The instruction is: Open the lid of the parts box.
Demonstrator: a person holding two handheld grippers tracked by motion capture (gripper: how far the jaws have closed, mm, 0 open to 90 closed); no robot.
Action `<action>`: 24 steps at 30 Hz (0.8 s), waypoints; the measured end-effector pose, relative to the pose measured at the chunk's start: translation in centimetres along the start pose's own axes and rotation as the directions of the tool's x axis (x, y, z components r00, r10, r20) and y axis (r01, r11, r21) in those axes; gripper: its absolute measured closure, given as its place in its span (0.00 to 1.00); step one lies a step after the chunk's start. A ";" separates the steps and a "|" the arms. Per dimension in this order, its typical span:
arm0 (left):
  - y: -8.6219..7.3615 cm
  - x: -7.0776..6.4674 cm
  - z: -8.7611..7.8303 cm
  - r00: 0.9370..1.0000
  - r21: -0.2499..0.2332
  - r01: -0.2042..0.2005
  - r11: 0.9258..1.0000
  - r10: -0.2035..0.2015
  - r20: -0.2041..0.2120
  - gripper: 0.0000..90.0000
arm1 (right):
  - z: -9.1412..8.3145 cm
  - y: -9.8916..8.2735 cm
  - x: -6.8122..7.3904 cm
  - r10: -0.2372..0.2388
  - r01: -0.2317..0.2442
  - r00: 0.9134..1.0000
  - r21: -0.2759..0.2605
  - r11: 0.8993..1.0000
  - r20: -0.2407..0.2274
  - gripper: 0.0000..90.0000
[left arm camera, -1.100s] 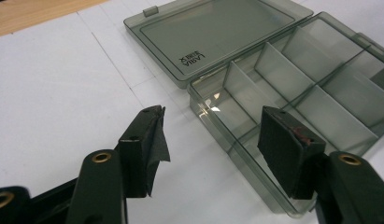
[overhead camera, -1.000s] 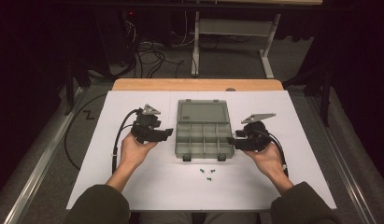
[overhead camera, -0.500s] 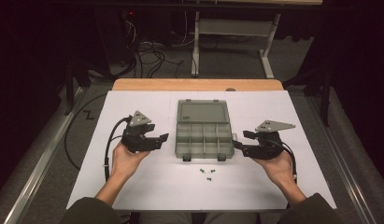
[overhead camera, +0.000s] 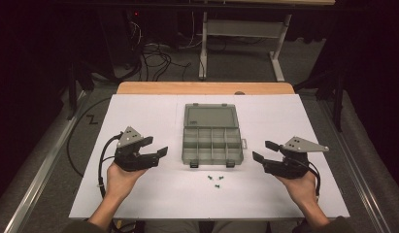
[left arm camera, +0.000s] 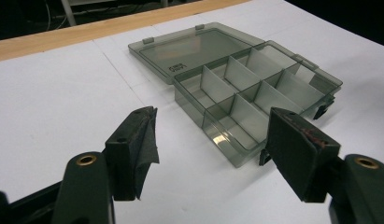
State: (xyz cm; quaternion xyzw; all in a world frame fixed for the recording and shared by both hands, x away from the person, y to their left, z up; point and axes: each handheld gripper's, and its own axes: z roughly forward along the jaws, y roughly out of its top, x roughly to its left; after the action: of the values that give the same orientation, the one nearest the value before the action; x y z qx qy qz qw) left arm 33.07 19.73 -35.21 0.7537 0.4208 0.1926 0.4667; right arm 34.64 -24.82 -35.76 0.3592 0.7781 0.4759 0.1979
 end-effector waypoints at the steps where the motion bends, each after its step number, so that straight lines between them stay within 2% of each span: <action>1: -0.2 0.0 -0.2 1.000 -0.005 0.005 1.000 -0.005 0.002 0.37 | -0.1 -0.3 0.0 0.002 -0.002 1.000 -0.008 1.000 0.001 0.41; 8: -1.7 0.0 -1.2 1.000 -0.058 0.007 0.998 -0.008 -0.006 0.36 | -0.7 -1.7 -0.3 0.010 -0.009 1.000 -0.059 0.998 0.003 0.39; 15: -3.0 0.0 -1.5 1.000 -0.085 0.024 0.996 -0.025 -0.011 0.34 | -1.5 -2.9 -0.4 0.006 -0.004 1.000 -0.090 0.996 0.017 0.36; 24: -4.6 0.0 -1.9 1.000 -0.113 0.020 0.993 -0.022 -0.010 0.33 | -1.6 -4.1 -0.6 -0.001 0.007 0.998 -0.097 0.995 0.057 0.36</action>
State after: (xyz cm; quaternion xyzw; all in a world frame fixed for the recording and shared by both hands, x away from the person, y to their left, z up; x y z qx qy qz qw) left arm 29.69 21.72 -38.26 0.7205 0.4198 0.2154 0.5082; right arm 32.46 -27.44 -38.68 0.3609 0.7489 0.5023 0.2379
